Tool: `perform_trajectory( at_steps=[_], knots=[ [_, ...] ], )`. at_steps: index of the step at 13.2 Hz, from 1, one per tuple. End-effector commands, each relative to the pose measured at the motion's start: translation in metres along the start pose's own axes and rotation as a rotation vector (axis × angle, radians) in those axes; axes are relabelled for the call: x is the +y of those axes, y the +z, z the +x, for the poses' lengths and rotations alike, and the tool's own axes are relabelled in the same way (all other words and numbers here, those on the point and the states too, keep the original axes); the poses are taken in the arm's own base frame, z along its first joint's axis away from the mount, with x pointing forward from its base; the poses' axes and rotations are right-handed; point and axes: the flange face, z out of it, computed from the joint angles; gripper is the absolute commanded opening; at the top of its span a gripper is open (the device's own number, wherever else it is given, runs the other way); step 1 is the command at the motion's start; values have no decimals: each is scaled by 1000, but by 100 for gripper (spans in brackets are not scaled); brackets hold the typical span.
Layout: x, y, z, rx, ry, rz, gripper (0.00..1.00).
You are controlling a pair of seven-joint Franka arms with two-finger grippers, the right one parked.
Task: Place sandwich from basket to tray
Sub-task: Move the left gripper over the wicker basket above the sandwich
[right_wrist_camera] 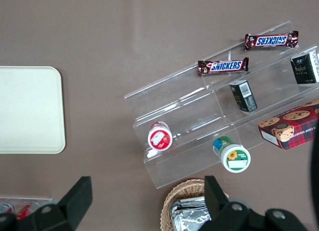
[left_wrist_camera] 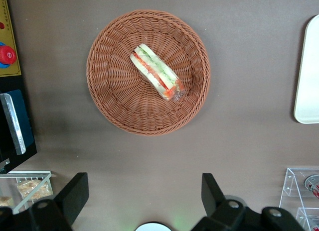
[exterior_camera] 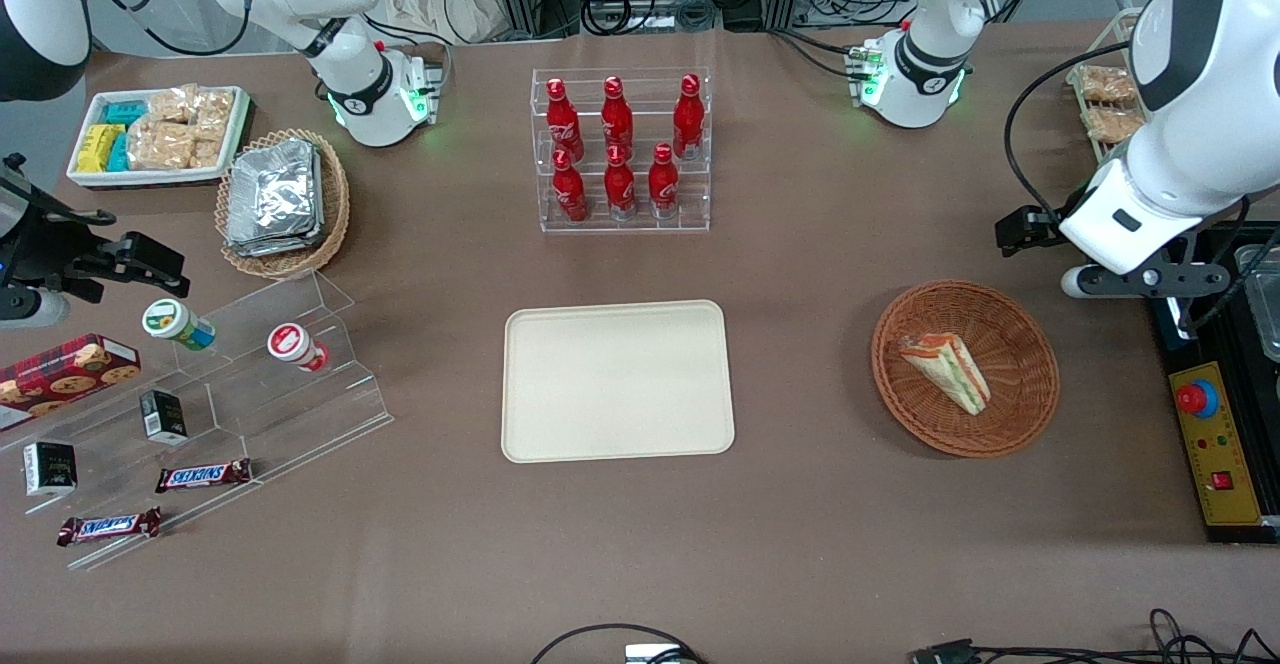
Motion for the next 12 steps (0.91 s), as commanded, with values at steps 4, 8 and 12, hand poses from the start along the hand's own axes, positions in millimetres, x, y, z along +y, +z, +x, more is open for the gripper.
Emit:
perform_trajectory(
  at_steps=[4, 8, 12],
  knots=[
    [0, -2, -2, 13, 8, -10, 100],
    [-3, -2, -2, 12, 0, -13, 100],
    [-8, 6, 2, -13, -191, -35, 100]
  ],
)
